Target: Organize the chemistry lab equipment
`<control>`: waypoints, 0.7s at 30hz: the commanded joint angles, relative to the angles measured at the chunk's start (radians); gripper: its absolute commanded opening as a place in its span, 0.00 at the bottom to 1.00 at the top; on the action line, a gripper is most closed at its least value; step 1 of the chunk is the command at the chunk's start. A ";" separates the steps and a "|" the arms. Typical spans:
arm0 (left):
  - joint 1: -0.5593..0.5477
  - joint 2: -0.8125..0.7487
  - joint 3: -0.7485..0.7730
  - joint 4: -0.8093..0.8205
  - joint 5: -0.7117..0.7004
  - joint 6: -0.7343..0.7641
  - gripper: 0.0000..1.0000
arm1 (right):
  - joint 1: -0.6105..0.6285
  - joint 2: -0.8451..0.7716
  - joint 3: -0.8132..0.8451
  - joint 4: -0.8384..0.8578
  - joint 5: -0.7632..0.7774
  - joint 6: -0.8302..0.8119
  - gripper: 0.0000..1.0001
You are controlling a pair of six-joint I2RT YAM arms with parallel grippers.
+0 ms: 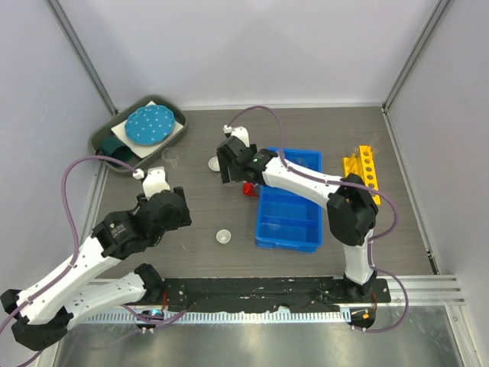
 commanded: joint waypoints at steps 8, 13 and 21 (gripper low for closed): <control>0.006 -0.082 -0.043 -0.012 -0.089 -0.037 0.71 | -0.018 0.188 0.223 0.033 -0.002 -0.051 0.76; 0.008 -0.078 -0.041 -0.014 -0.103 -0.028 0.71 | -0.037 0.233 0.269 0.030 -0.001 -0.052 0.69; 0.009 -0.062 -0.046 0.005 -0.104 -0.008 0.72 | -0.055 0.273 0.300 0.025 -0.013 -0.051 0.41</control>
